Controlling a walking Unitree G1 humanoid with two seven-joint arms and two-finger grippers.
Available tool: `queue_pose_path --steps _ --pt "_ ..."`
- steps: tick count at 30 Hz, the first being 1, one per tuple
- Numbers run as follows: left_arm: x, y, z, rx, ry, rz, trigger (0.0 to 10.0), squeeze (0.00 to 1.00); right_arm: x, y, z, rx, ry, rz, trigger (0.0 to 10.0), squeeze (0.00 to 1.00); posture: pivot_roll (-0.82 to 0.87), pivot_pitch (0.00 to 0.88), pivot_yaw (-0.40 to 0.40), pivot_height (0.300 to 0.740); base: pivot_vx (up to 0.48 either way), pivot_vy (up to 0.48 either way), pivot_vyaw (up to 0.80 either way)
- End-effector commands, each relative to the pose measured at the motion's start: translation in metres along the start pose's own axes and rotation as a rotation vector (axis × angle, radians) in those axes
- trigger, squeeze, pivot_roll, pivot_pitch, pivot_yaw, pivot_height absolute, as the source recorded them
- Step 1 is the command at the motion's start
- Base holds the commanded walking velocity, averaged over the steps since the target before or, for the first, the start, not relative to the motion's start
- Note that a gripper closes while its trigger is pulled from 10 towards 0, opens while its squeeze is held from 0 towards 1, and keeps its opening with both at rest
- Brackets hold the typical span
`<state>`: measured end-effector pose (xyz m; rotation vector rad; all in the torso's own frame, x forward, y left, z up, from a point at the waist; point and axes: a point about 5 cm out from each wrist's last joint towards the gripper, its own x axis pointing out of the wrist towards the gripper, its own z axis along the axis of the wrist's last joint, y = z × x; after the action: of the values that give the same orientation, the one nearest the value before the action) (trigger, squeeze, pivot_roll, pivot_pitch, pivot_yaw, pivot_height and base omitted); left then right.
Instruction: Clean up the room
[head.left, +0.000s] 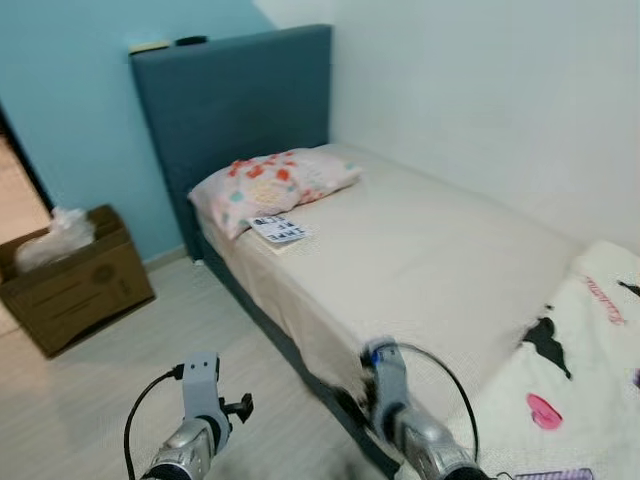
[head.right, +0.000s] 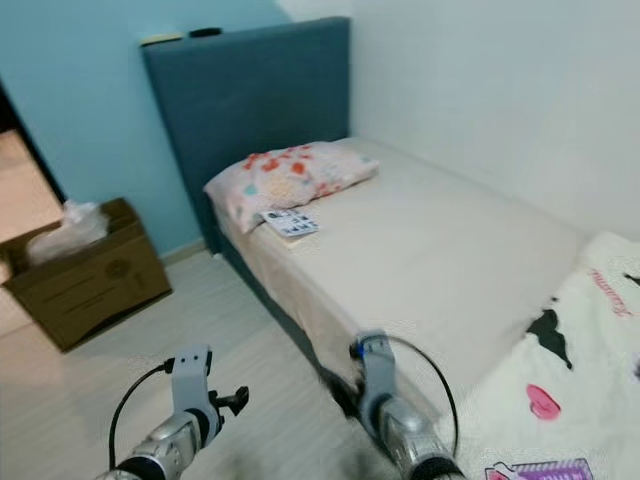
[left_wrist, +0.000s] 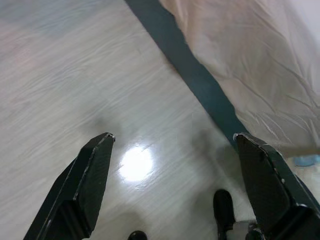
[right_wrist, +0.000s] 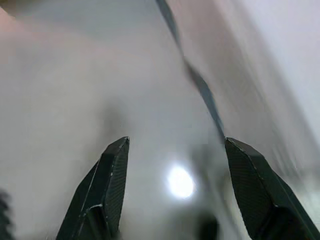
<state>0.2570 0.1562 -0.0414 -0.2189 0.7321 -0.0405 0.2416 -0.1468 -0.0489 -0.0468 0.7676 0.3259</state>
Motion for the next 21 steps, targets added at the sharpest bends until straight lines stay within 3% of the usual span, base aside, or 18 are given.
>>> queue_pose_path --steps 1,5,9,16,21 --pt "-0.004 0.008 -0.013 0.004 0.047 0.028 10.0 0.00 -0.002 0.003 -0.018 -0.026 0.081 -0.014 10.0 0.00 0.00 0.000 0.002 0.740 0.480 0.000 0.00" --pt "-0.005 0.010 -0.016 0.000 0.059 0.039 10.0 0.00 -0.007 0.001 -0.036 -0.046 0.145 -0.030 10.0 0.00 0.01 0.000 0.001 0.740 0.480 0.000 0.00" --pt "-0.007 0.014 -0.022 0.002 0.075 0.047 10.0 0.00 -0.014 0.002 -0.059 -0.071 0.227 -0.044 10.0 0.00 0.01 0.000 0.001 0.740 0.480 0.000 0.76" --pt "-0.007 0.014 -0.024 0.010 0.082 0.047 10.0 0.00 -0.016 0.002 -0.065 -0.087 0.245 -0.080 10.0 0.00 0.01 0.000 0.001 0.740 0.480 0.000 0.76" --pt "-0.007 0.014 -0.023 0.013 0.079 0.044 10.0 0.00 -0.017 0.002 -0.068 -0.104 0.266 -0.102 10.0 0.00 0.01 0.000 0.000 0.740 0.480 0.000 0.18"
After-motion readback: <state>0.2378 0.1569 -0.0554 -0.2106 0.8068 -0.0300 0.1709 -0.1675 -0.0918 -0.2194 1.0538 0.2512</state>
